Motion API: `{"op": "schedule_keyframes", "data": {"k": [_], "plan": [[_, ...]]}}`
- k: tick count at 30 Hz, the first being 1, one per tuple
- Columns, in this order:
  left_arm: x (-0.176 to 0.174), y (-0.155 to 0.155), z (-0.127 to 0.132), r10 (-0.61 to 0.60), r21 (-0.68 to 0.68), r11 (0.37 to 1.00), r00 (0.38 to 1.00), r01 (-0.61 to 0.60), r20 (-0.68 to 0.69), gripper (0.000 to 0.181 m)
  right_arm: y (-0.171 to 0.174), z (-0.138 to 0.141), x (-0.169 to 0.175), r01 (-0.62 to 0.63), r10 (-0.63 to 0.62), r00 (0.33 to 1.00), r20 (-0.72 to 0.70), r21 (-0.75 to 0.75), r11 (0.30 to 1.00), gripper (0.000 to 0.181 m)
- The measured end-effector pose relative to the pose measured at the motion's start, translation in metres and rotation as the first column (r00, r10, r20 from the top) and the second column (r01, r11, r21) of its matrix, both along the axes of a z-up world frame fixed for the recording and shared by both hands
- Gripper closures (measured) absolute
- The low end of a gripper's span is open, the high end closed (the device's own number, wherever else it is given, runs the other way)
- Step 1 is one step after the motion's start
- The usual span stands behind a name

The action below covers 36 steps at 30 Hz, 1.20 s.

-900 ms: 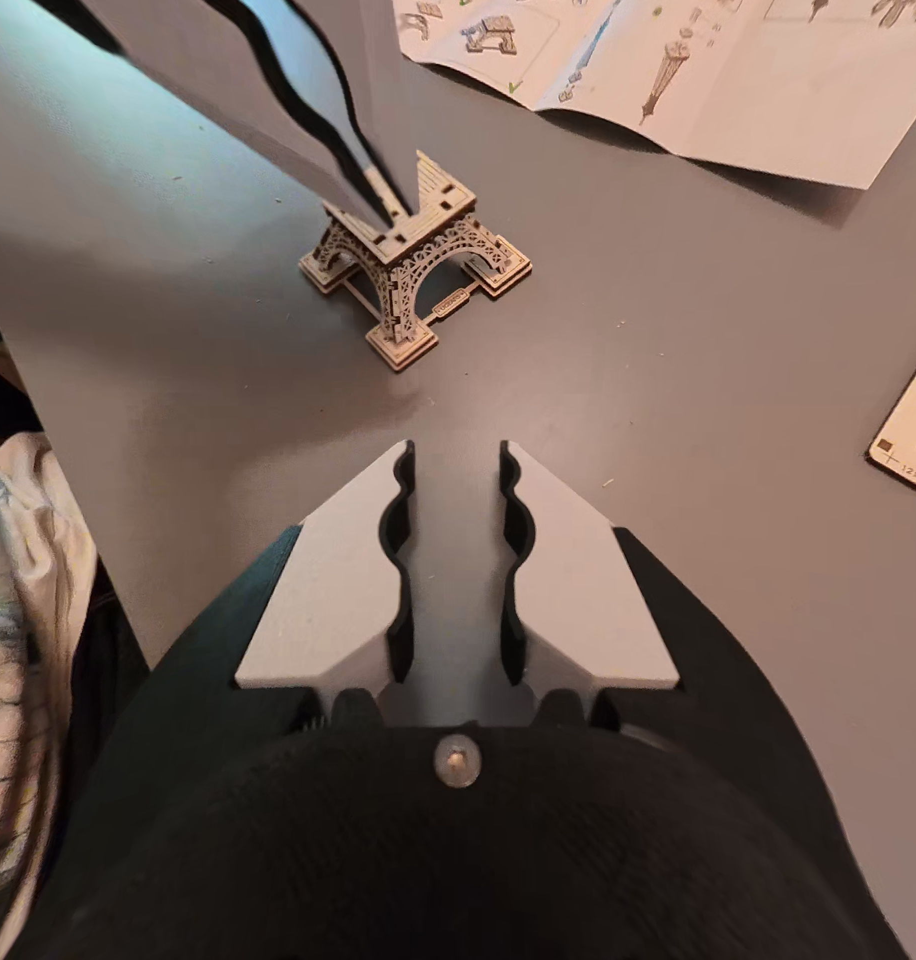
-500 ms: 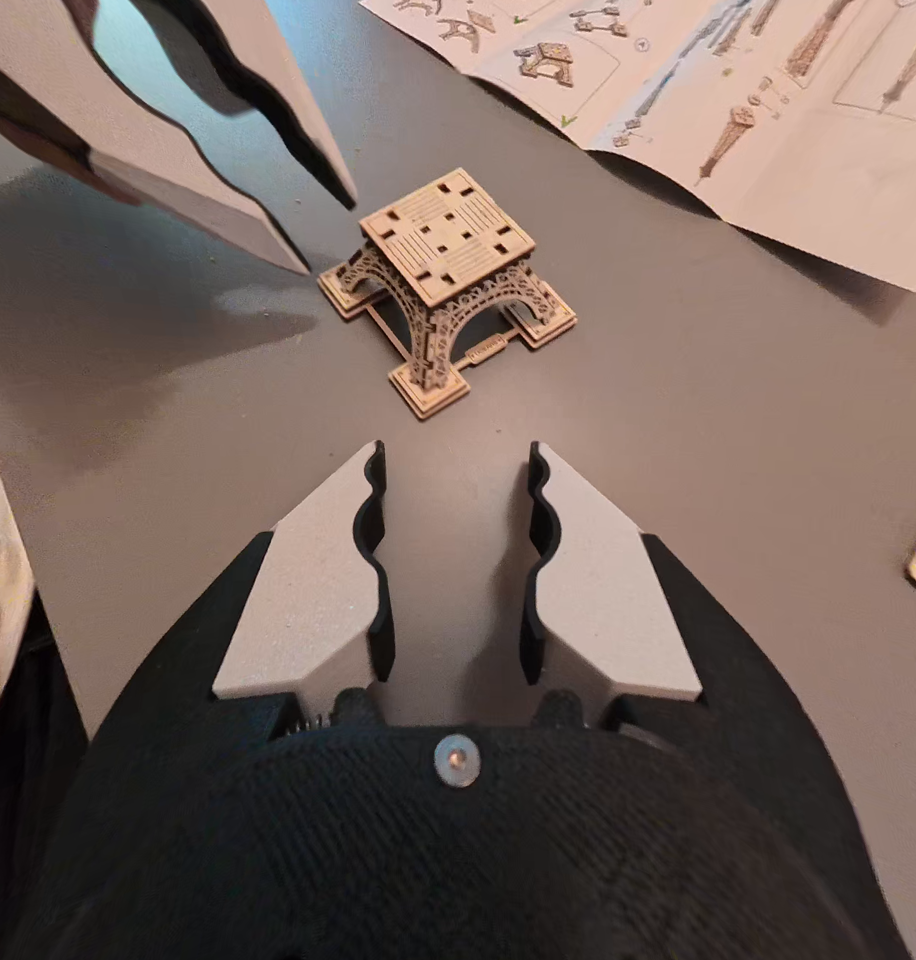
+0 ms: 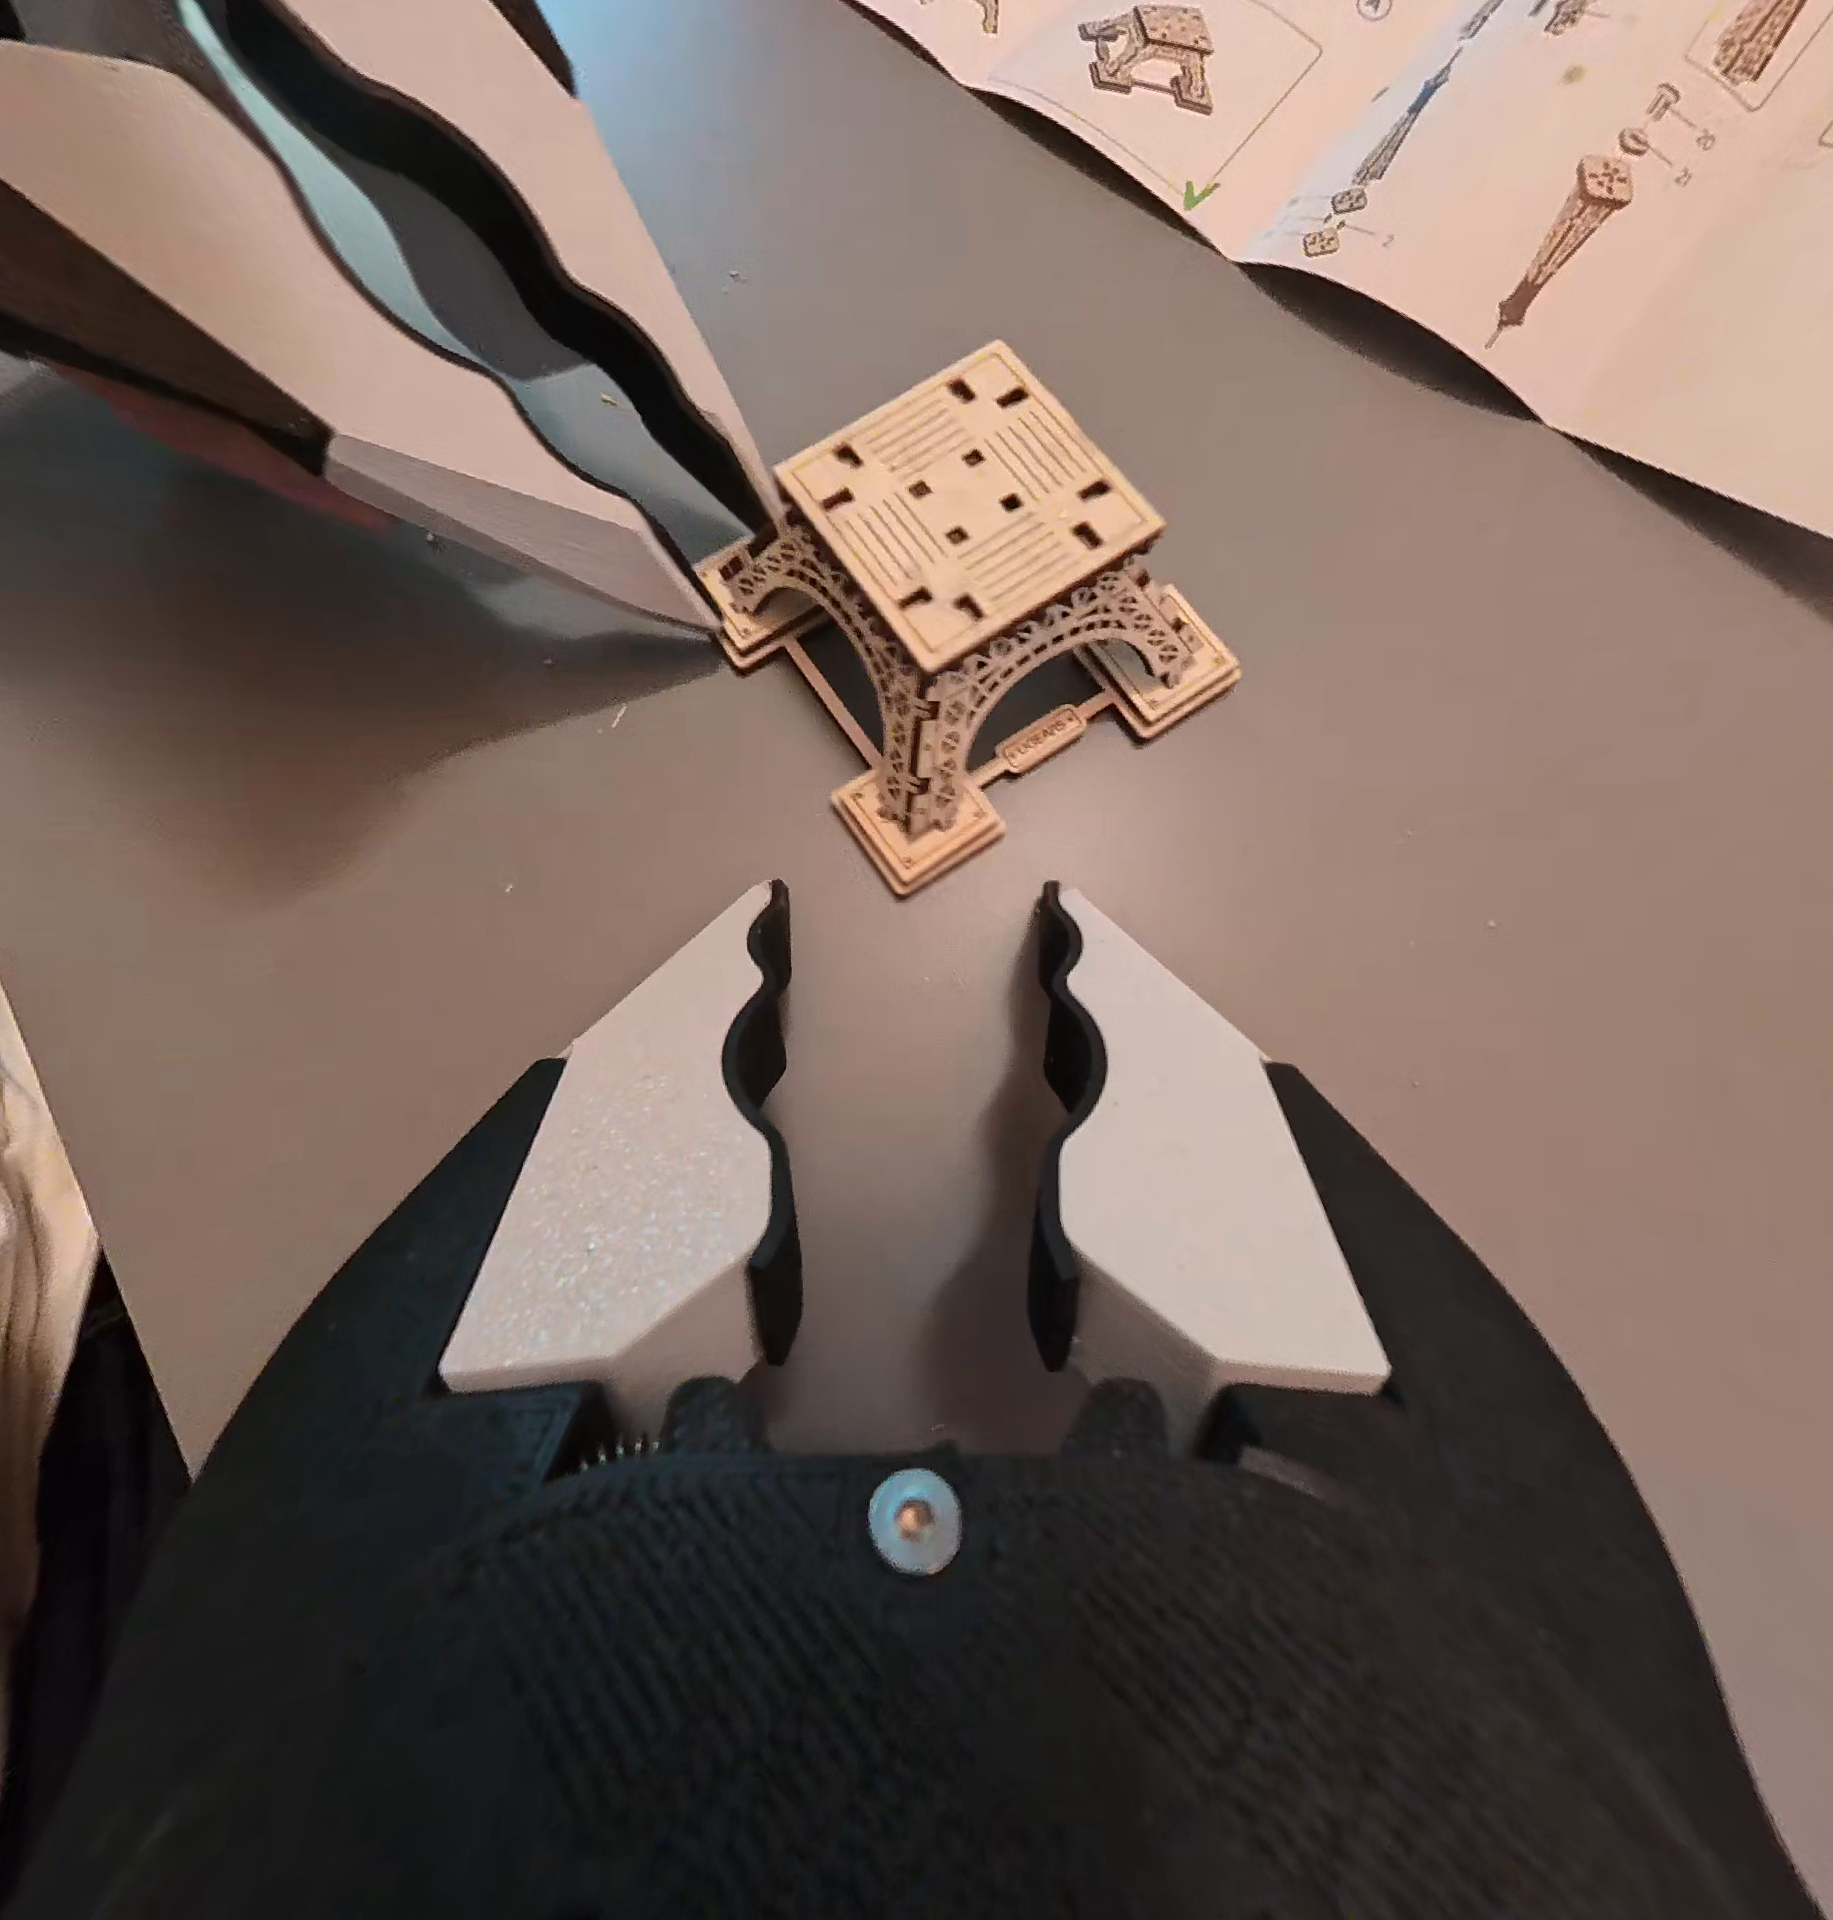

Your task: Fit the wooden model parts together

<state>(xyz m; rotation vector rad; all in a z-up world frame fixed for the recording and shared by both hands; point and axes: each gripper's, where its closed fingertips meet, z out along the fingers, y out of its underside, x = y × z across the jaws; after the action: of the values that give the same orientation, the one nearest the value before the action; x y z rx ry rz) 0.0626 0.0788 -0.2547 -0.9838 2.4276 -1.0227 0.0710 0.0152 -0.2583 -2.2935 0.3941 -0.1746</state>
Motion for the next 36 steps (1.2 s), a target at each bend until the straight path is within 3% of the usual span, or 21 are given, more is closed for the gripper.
{"op": "schedule_keyframes", "data": {"k": [4, 8, 11, 13, 15, 17, 19, 22, 26, 29, 32, 36], "plan": [[0.007, -0.002, 0.006, 0.032, -0.053, 0.998, 0.999, -0.031, 0.007, 0.160, 0.005, 0.000, -0.003, -0.024, 0.023, 1.000, 0.007, 0.014, 1.000, 0.138], [0.011, -0.006, 0.006, 0.027, -0.075, 0.997, 0.999, -0.028, -0.017, 0.167, 0.008, 0.001, -0.003, -0.040, 0.039, 0.999, 0.028, 0.014, 0.999, 0.138], [0.012, -0.008, 0.006, 0.028, -0.093, 0.995, 0.999, -0.033, -0.044, 0.170, 0.009, 0.005, 0.005, -0.033, 0.037, 0.987, 0.156, -0.026, 0.999, 0.123], [0.012, -0.011, 0.011, 0.040, -0.158, 0.986, 0.994, -0.056, -0.101, 0.171, 0.010, 0.014, 0.016, -0.026, 0.050, 0.936, 0.348, -0.074, 0.997, 0.107], [0.013, -0.018, 0.024, 0.039, -0.280, 0.956, 0.985, -0.085, -0.167, 0.173, 0.016, 0.027, 0.021, -0.040, 0.104, 0.824, 0.557, -0.127, 0.991, 0.091], [0.015, -0.022, 0.037, 0.022, -0.381, 0.918, 0.973, -0.110, -0.228, 0.174, 0.024, 0.037, 0.026, -0.033, 0.133, 0.717, 0.685, -0.157, 0.987, 0.090], [0.018, -0.023, 0.044, 0.013, -0.428, 0.895, 0.965, -0.127, -0.261, 0.174, 0.032, 0.045, 0.027, -0.032, 0.126, 0.658, 0.742, -0.140, 0.990, 0.090], [0.018, -0.029, 0.049, -0.006, -0.459, 0.880, 0.962, -0.125, -0.273, 0.174, 0.045, 0.043, 0.022, -0.069, 0.125, 0.671, 0.731, -0.106, 0.992, 0.093], [0.019, -0.034, 0.049, 0.012, -0.477, 0.867, 0.965, -0.140, -0.262, 0.174, 0.048, 0.062, 0.025, -0.017, 0.060, 0.555, 0.830, -0.060, 0.998, 0.113], [0.019, -0.036, 0.050, 0.014, -0.507, 0.849, 0.966, -0.148, -0.259, 0.174, 0.042, 0.054, 0.032, 0.033, 0.044, 0.583, 0.812, -0.078, 0.996, 0.119], [0.017, -0.039, 0.049, 0.011, -0.526, 0.838, 0.969, -0.145, -0.248, 0.174, 0.043, 0.047, 0.029, -0.014, 0.065, 0.624, 0.779, -0.072, 0.997, 0.133], [0.013, -0.044, 0.054, -0.023, -0.551, 0.829, 0.980, -0.093, -0.200, 0.170, 0.040, 0.049, 0.027, -0.048, 0.060, 0.652, 0.756, -0.038, 0.998, 0.134]]}}
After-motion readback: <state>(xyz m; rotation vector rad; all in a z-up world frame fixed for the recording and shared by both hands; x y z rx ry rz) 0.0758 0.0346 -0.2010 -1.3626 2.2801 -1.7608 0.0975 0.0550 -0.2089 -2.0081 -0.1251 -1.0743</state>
